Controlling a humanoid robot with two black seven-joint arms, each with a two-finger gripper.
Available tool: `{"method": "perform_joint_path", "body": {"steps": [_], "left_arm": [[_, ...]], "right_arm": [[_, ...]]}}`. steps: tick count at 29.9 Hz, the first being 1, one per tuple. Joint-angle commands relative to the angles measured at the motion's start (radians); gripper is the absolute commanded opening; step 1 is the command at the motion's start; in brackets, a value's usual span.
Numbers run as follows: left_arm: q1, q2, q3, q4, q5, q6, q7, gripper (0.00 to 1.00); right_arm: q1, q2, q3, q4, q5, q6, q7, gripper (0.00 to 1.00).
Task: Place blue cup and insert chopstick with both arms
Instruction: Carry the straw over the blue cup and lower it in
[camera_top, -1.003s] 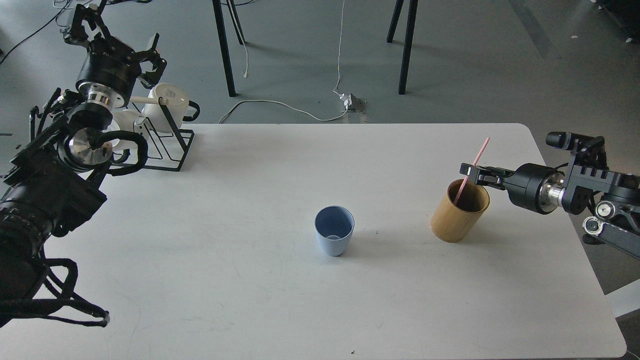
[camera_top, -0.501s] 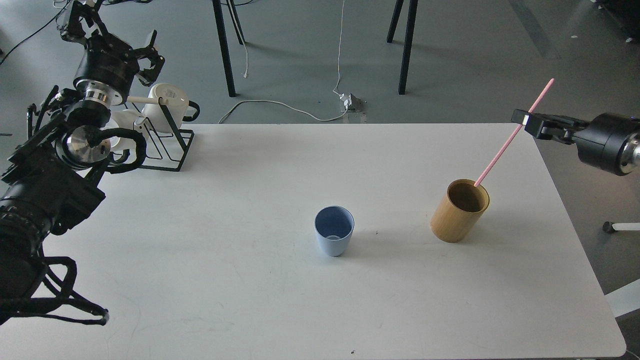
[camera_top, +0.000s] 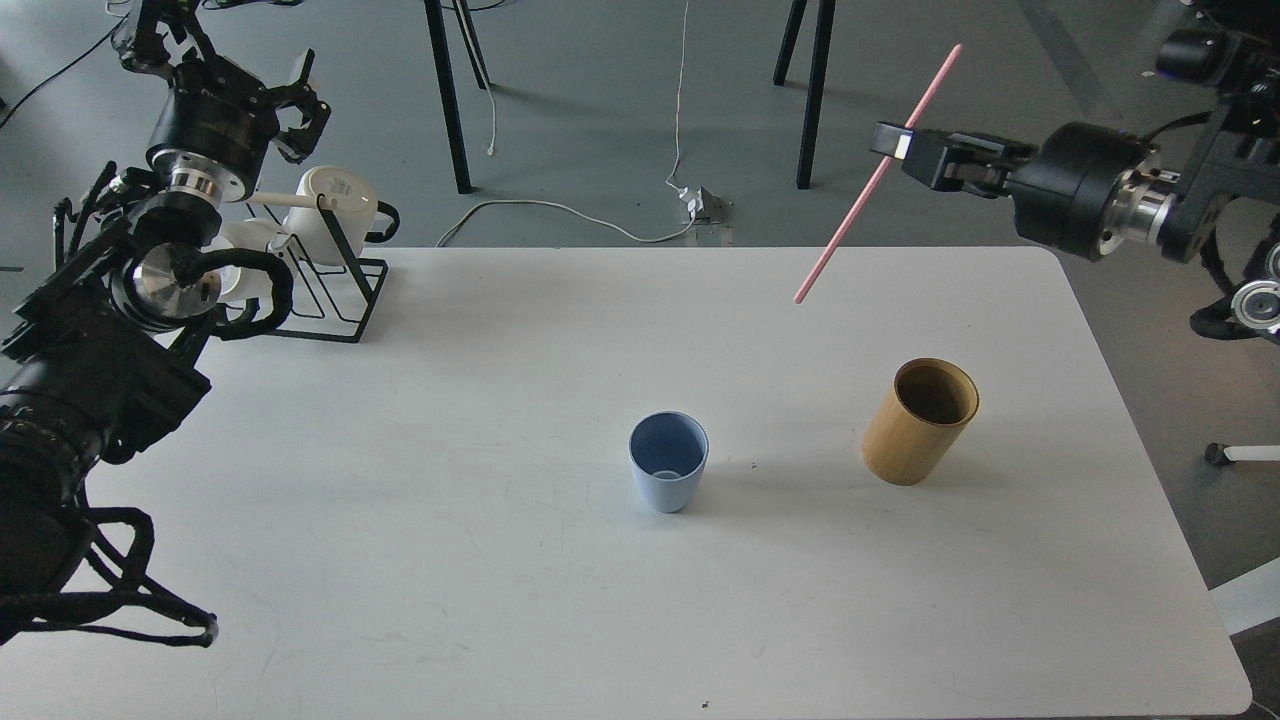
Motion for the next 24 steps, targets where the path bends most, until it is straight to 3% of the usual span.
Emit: {"method": "perform_joint_path", "body": {"steps": [1,14,24], "left_arm": [[0.000,0.001,0.000,0.000,0.000,0.000,0.000,0.99],[0.003,0.003,-0.005,0.001,0.000,0.000,-0.002,0.99],[0.000,0.008,-0.002,0.001,0.000,0.000,-0.002,0.99]], "right_arm": [[0.019,0.110,-0.091,-0.014,-0.003,-0.006,0.001,0.01],[0.027,0.375,-0.207,-0.190,-0.010,-0.014,0.003,0.01],[0.013,0.421,-0.270,-0.236,-0.012,-0.015,0.004,0.01]]}}
